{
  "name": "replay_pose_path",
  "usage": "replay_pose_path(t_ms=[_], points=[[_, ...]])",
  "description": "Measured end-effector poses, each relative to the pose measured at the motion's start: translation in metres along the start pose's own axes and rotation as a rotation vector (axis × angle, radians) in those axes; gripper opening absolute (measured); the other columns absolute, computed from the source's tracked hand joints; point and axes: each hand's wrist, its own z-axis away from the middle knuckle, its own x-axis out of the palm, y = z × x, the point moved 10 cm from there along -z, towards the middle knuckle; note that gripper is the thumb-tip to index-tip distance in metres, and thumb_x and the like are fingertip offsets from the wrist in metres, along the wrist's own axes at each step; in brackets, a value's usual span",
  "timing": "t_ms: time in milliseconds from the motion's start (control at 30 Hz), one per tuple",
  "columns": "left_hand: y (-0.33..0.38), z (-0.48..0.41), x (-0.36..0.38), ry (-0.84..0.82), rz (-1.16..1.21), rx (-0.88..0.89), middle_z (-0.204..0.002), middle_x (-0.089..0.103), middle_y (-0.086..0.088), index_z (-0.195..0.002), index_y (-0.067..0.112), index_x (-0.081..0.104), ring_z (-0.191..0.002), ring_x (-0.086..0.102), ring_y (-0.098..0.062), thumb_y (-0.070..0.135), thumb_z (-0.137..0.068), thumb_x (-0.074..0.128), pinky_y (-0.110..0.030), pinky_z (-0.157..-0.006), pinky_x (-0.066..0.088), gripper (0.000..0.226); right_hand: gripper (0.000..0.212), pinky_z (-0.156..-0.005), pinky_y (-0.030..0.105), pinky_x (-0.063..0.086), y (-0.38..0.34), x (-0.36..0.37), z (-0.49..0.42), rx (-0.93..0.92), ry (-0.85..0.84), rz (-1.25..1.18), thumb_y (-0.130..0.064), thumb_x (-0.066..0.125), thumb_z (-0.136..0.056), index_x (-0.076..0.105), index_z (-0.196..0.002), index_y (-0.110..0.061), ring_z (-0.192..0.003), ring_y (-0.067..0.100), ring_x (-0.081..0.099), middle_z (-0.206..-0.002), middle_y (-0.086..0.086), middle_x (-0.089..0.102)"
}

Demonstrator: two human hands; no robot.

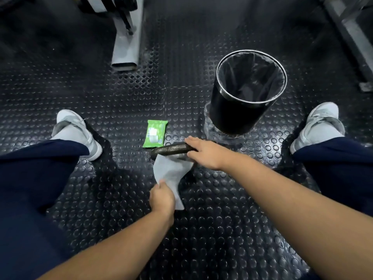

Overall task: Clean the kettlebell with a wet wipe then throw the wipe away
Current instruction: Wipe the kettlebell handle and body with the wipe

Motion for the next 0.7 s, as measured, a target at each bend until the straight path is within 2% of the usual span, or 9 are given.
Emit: replay_pose_path(t_ms=[100, 133, 200, 267, 367, 467, 533, 600, 700], points=[[0.005, 0.009, 0.014, -0.060, 0.068, 0.019, -0.108, 0.065, -0.006, -0.119, 0.009, 0.061, -0.098, 0.062, -0.025, 0.033, -0.111, 0.039, -0.040, -0.097, 0.045, 0.033, 0.063, -0.126, 0.026, 0.004, 0.003, 0.006, 0.000, -0.032, -0.001, -0.004, -0.024, 0.041, -0.109, 0.017, -0.167, -0.016, -0.162, 0.014, 0.007, -0.176, 0.001, 0.010], [0.016, 0.016, 0.027, -0.125, 0.124, 0.047, -0.107, 0.065, -0.005, -0.119, 0.008, 0.060, -0.098, 0.062, -0.023, 0.034, -0.111, 0.042, -0.040, -0.097, 0.046, 0.033, 0.063, -0.127, 0.027, 0.002, 0.004, 0.006, 0.000, -0.037, 0.006, -0.012, -0.023, 0.041, -0.109, 0.017, -0.167, -0.016, -0.162, 0.014, 0.006, -0.176, 0.001, 0.009], [0.036, 0.022, 0.053, -0.251, 0.206, 0.079, -0.119, 0.069, -0.007, -0.129, 0.011, 0.062, -0.111, 0.066, -0.027, 0.035, -0.109, 0.045, -0.046, -0.104, 0.050, 0.035, 0.063, -0.129, 0.030, 0.003, 0.007, 0.007, -0.002, -0.045, 0.028, -0.035, -0.023, 0.041, -0.109, 0.017, -0.167, -0.018, -0.162, 0.013, 0.005, -0.176, 0.000, 0.009], [0.056, 0.019, 0.071, -0.323, 0.203, 0.131, -0.116, 0.074, -0.010, -0.122, 0.014, 0.066, -0.112, 0.069, -0.029, 0.024, -0.108, 0.045, -0.046, -0.103, 0.053, 0.027, 0.063, -0.130, 0.030, 0.003, 0.009, 0.010, -0.003, -0.047, 0.044, -0.051, -0.024, 0.040, -0.109, 0.017, -0.167, -0.019, -0.161, 0.012, 0.005, -0.176, -0.001, 0.008], [0.070, 0.011, 0.091, -0.422, 0.124, 0.216, -0.116, 0.075, -0.009, -0.119, 0.015, 0.063, -0.113, 0.070, -0.025, 0.008, -0.105, 0.038, -0.044, -0.101, 0.056, 0.030, 0.063, -0.128, 0.028, 0.001, 0.011, 0.014, -0.004, -0.050, 0.046, -0.092, -0.022, 0.038, -0.108, 0.017, -0.167, -0.021, -0.161, 0.010, 0.002, -0.175, -0.003, 0.006], [0.069, 0.001, 0.109, -0.484, 0.002, 0.274, -0.105, 0.075, -0.010, -0.109, 0.009, 0.061, -0.095, 0.071, -0.020, 0.006, -0.106, 0.043, -0.036, -0.082, 0.062, 0.019, 0.063, -0.129, 0.027, 0.001, 0.013, 0.012, -0.006, -0.048, 0.077, -0.127, -0.018, 0.039, -0.107, 0.020, -0.167, -0.020, -0.161, 0.010, 0.003, -0.175, -0.004, 0.008], [0.069, -0.007, 0.120, -0.576, -0.076, 0.246, -0.095, 0.072, -0.012, -0.100, 0.010, 0.062, -0.085, 0.069, -0.020, 0.005, -0.101, 0.046, -0.032, -0.070, 0.057, 0.017, 0.064, -0.131, 0.029, 0.002, 0.014, 0.014, -0.006, -0.052, 0.087, -0.144, -0.016, 0.040, -0.106, 0.022, -0.167, -0.020, -0.161, 0.009, 0.003, -0.175, -0.004, 0.009], [0.067, -0.021, 0.136, -0.679, -0.204, 0.237, -0.107, 0.070, -0.011, -0.115, 0.009, 0.064, -0.098, 0.068, -0.027, 0.007, -0.101, 0.049, -0.037, -0.082, 0.056, 0.020, 0.065, -0.132, 0.032, 0.004, 0.016, 0.016, -0.007, -0.058, 0.094, -0.144, -0.016, 0.040, -0.105, 0.021, -0.167, -0.022, -0.161, 0.008, 0.003, -0.175, -0.006, 0.010], [0.082, -0.020, 0.140, -0.648, -0.736, 0.470, -0.144, 0.060, -0.012, -0.148, 0.013, 0.052, -0.130, 0.057, -0.031, 0.015, -0.103, 0.053, -0.042, -0.111, 0.045, 0.045, 0.067, -0.131, 0.031, 0.004, 0.018, 0.017, -0.008, -0.076, 0.097, -0.135, -0.016, 0.040, -0.104, 0.019, -0.167, -0.022, -0.161, 0.007, 0.001, -0.175, -0.006, 0.007]])
